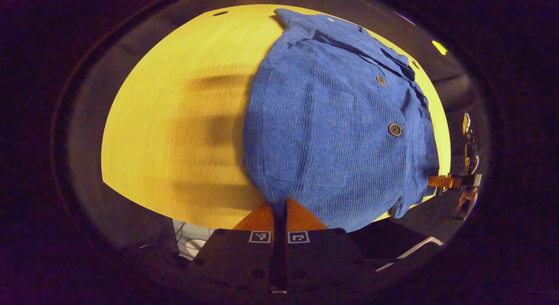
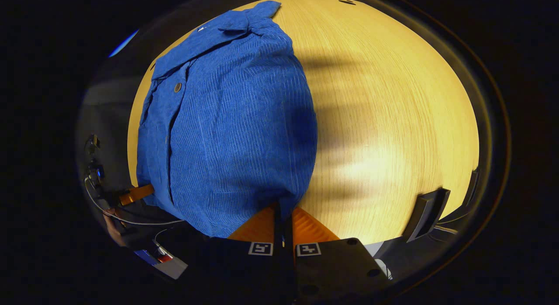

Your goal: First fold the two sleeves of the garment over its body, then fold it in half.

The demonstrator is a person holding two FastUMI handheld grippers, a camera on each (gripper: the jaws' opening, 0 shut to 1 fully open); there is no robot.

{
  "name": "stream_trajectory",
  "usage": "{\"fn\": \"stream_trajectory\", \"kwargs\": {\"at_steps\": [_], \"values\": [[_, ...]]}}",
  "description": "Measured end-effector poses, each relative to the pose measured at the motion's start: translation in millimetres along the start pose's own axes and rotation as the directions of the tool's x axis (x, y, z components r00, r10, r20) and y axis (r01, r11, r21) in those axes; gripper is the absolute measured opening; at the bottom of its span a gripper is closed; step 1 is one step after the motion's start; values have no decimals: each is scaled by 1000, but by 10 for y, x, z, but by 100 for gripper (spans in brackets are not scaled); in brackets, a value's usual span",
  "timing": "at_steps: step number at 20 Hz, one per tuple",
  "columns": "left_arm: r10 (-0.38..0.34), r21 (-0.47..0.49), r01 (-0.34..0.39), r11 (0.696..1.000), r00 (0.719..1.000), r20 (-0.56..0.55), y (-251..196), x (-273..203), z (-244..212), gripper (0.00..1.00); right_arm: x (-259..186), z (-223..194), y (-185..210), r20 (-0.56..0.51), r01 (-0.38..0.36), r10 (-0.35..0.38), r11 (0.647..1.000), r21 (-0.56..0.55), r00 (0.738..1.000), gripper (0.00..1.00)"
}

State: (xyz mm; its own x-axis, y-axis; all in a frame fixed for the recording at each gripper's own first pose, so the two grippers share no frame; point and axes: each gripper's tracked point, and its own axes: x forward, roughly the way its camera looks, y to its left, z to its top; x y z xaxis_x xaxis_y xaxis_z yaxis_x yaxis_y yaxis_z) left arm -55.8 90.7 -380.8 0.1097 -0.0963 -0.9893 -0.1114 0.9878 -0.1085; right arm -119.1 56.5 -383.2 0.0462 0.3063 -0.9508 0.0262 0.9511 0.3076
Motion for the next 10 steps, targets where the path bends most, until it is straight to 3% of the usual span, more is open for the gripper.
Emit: {"fn": "stream_trajectory", "kwargs": {"at_steps": [5, 10], "values": [[-69, -7, 70, 998, 993, 93, -30, -348, 152, 0, -482, 176, 228, 104, -33, 40, 997, -74, 994, 5], [-104, 19, 102, 995, 979, 174, -66, -629, 347, 0, -1091, 635, 535, 248, -70, 96, 991, -111, 964, 5]]}}
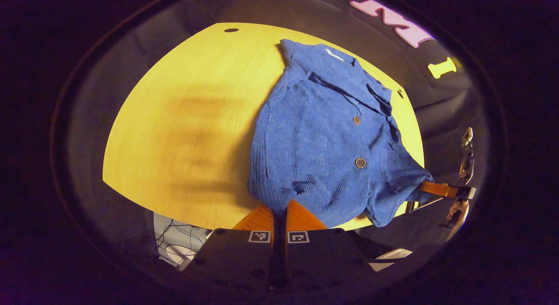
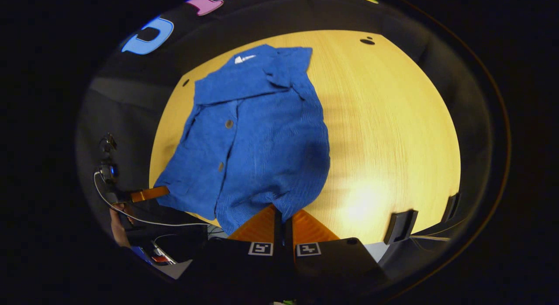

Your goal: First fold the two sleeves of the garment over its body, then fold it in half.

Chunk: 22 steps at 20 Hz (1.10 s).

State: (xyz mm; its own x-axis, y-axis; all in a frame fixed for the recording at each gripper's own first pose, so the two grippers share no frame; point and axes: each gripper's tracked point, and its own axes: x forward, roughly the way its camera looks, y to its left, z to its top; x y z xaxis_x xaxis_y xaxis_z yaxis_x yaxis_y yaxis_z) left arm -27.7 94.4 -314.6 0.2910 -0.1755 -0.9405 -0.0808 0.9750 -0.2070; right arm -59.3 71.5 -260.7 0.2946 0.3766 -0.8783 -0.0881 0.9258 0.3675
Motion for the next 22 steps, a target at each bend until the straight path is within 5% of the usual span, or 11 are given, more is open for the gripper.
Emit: {"fn": "stream_trajectory", "kwargs": {"at_steps": [4, 8, 16, 19, 22], "values": [[-37, 64, 30, 997, 993, 108, -169, -448, 368, 0, -193, 483, 124, 92, -7, 8, 1000, -17, 996, 5], [43, 153, -78, 985, 974, 225, -62, -795, 874, 0, -402, 948, 290, 188, -21, 22, 1000, -5, 982, 5], [-28, 209, -51, 977, 933, 360, -371, -1245, 1934, 0, -801, 1973, 533, 409, -35, 14, 998, 44, 913, 5], [-28, 192, -52, 980, 920, 390, -430, -1266, 2490, 0, -795, 2558, 466, 464, -24, -4, 998, 55, 886, 4], [-7, 155, -52, 987, 933, 360, -470, -993, 3100, 0, -326, 3141, 236, 424, 9, -37, 998, 68, 905, 5]]}}
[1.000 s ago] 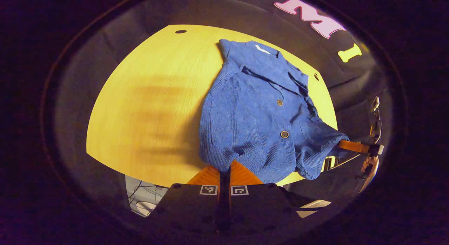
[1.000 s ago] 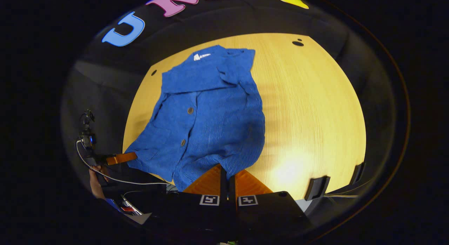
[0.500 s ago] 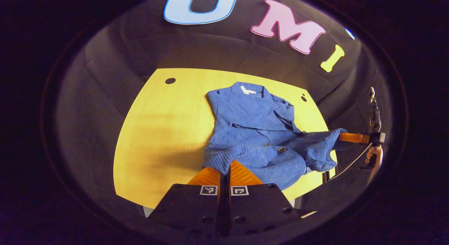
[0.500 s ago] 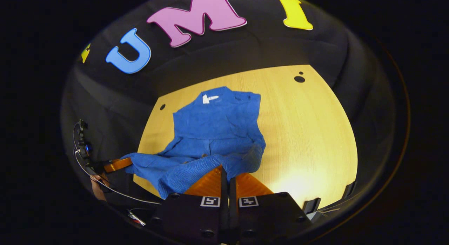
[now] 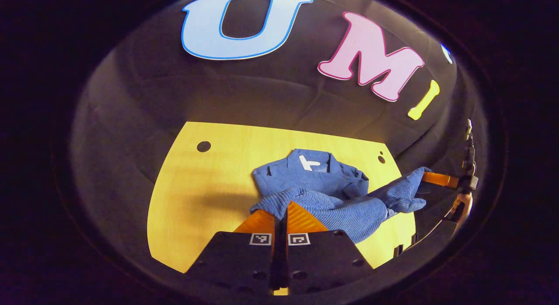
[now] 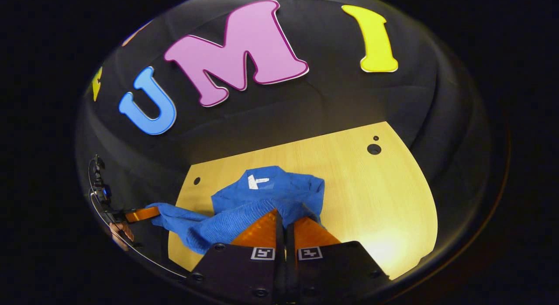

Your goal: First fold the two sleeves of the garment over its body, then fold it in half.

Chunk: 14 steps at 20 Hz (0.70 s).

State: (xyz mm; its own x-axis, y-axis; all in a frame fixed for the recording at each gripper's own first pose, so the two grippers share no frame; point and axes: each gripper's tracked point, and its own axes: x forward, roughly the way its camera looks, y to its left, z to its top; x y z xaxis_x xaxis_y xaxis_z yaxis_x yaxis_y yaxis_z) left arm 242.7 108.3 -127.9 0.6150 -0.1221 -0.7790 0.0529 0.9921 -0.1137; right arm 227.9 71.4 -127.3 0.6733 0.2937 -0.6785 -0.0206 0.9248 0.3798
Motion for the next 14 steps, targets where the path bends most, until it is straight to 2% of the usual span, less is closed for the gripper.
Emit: {"fn": "stream_trajectory", "kwargs": {"at_steps": [2, 5, 7, 9, 12, 14], "values": [[27, -63, -32, 998, 996, -83, 74, 460, 119, 0, 532, 80, -86, -46, -1, 2, 1000, 22, 999, 4], [73, -130, -96, 987, 983, -169, 169, 1164, 225, 0, 1296, -13, -374, -122, 44, -45, 999, -16, 991, 4], [82, -189, -122, 974, 975, -207, 155, 1510, 194, 0, 1731, -74, -614, -113, 77, -89, 992, -104, 990, 4], [82, -221, -133, 966, 971, -226, 177, 1788, 156, 0, 2039, -136, -642, -115, 61, -74, 992, -113, 991, 4], [163, -165, -198, 966, 965, -205, 376, 2004, 268, 1, 2359, -93, -638, -115, 33, -37, 999, -38, 993, 5], [229, -139, -249, 958, 963, -143, 432, 2111, 416, 17, 2561, -78, -635, -105, 26, -28, 999, -25, 994, 13]]}}
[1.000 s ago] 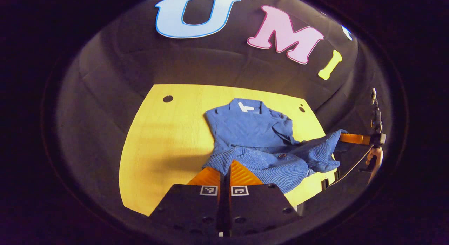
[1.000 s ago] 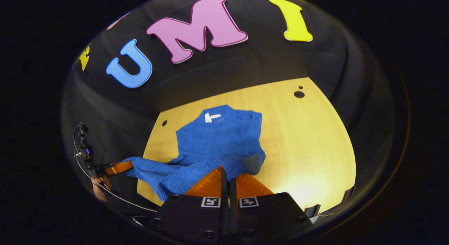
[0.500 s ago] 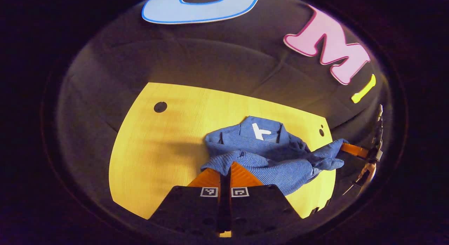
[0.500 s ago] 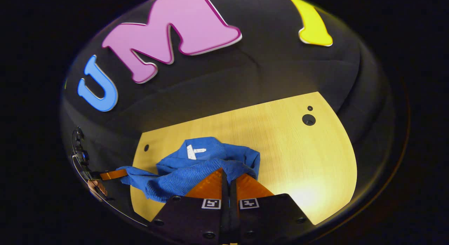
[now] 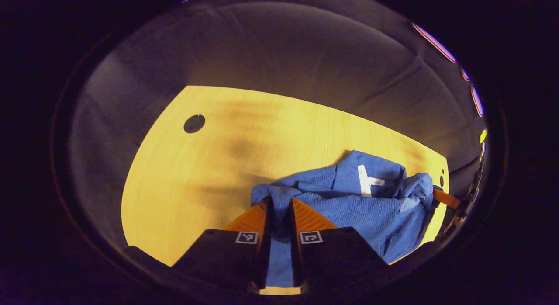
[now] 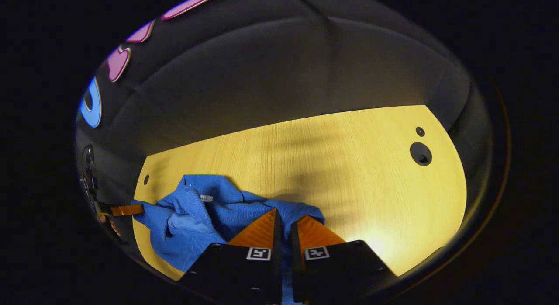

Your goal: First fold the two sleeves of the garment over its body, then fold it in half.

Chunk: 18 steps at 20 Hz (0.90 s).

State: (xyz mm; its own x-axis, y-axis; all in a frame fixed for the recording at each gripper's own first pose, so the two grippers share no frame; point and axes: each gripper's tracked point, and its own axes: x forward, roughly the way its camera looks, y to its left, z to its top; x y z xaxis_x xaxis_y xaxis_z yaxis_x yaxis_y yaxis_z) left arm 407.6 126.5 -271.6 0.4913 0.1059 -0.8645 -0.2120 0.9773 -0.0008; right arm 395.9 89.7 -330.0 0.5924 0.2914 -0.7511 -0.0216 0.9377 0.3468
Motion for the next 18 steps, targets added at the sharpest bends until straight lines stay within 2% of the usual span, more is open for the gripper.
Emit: {"fn": "stream_trajectory", "kwargs": {"at_steps": [1, 2, 3, 4, 5, 6, 7, 8, 13, 18], "values": [[-7, 3, 7, 1000, 1000, 12, -80, 53, 12, 40, 18, -18, 20, 2, -3, 3, 1000, -4, 1000, 13], [18, 7, -18, 1000, 999, 37, -85, 50, 34, 63, 46, -26, 22, 4, -4, 4, 1000, -19, 1000, 33], [52, 3, -52, 999, 995, 84, -65, 32, 100, 75, 95, 2, -62, 42, 38, -35, 997, -67, 999, 54], [54, -12, -52, 999, 990, 134, -58, 41, 194, 82, 43, 107, -134, 91, 73, -62, 990, -124, 994, 74], [49, -32, -44, 999, 983, 175, -85, -2, 260, 82, -7, 205, -144, 145, 97, -72, 980, -172, 987, 94], [42, -32, -36, 999, 979, 200, -112, -65, 284, 81, -67, 304, -84, 200, 102, -60, 972, -210, 978, 95], [55, -17, -53, 998, 975, 214, -86, -121, 281, 81, -155, 391, -29, 239, 103, -46, 968, -230, 970, 84], [75, 9, -79, 997, 971, 226, -61, -166, 280, 81, -226, 467, 22, 272, 105, -36, 964, -246, 962, 98], [118, 124, -169, 978, 934, 338, -183, -554, 280, 81, -558, 605, 229, 347, 99, 6, 954, -285, 938, 97], [67, 165, -151, 975, 901, 428, -494, -1058, 264, 82, -1033, 688, 505, 407, 94, 63, 930, -356, 911, 98]]}}
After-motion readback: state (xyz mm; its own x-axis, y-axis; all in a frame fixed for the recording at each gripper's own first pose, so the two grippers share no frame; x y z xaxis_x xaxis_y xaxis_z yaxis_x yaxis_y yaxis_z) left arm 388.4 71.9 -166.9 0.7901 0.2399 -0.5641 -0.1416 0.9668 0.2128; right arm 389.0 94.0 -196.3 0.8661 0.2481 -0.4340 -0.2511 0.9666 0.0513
